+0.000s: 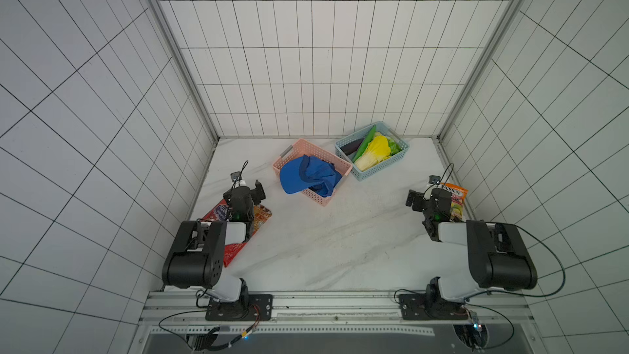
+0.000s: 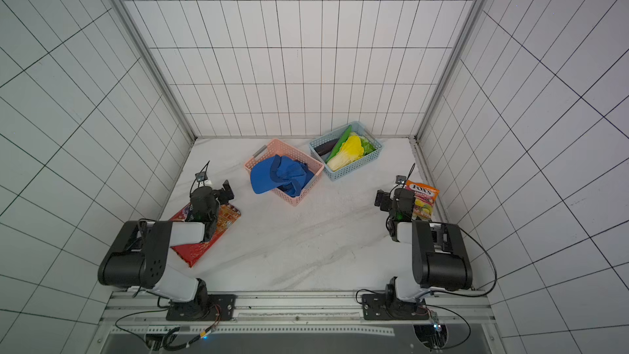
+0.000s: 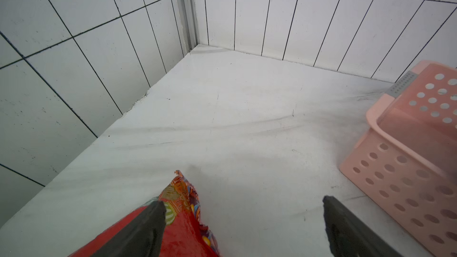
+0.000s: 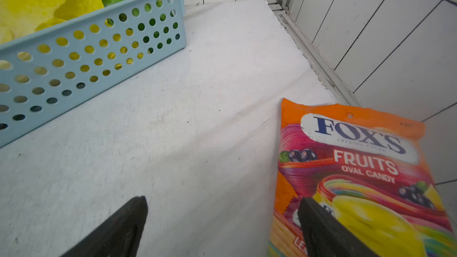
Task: Turn the baseball cap inside out
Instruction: Pick up the baseball cap from the basket.
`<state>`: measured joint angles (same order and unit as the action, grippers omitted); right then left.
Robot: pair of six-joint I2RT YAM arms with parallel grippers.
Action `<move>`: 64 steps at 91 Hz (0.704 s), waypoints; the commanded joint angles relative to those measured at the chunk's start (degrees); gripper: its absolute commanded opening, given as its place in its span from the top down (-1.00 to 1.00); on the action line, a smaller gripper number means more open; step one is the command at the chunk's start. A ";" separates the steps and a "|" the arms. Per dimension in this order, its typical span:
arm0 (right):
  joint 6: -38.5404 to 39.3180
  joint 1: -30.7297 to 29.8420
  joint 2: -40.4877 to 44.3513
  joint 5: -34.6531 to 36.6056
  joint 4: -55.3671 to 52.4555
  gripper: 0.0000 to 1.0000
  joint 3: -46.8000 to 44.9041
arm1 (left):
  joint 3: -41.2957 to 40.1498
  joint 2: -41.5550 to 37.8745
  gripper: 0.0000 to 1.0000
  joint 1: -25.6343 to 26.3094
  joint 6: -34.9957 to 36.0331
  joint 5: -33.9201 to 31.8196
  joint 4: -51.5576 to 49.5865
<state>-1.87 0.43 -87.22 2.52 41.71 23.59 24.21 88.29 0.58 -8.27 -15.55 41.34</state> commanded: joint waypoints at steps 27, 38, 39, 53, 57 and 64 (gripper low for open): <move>0.57 1.07 -1.11 -2.59 4.08 -0.99 1.45 | 1.43 1.25 -0.96 -0.47 1.42 1.22 3.31; 0.55 1.11 -1.11 -2.61 4.12 -0.99 1.45 | 1.46 1.26 -0.96 -0.43 1.35 1.21 3.35; 0.55 1.09 -1.11 -2.61 4.10 -0.99 1.45 | 1.46 1.26 -0.96 -0.42 1.38 1.18 3.33; -1.67 1.15 0.80 2.27 1.84 -0.99 2.07 | 1.23 -0.21 -0.98 -0.51 1.46 -0.24 4.70; -2.70 1.12 3.54 4.88 -3.40 -0.99 3.57 | 1.98 -2.76 -0.95 -0.55 1.42 -0.37 2.06; -3.34 1.07 9.46 6.20 -11.68 -0.99 6.45 | 4.96 -9.19 -0.97 -0.49 1.88 1.18 -9.84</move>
<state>-2.98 0.82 -85.06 4.03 38.04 25.87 24.75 86.61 0.30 -7.42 -15.16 40.73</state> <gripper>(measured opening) 0.994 0.980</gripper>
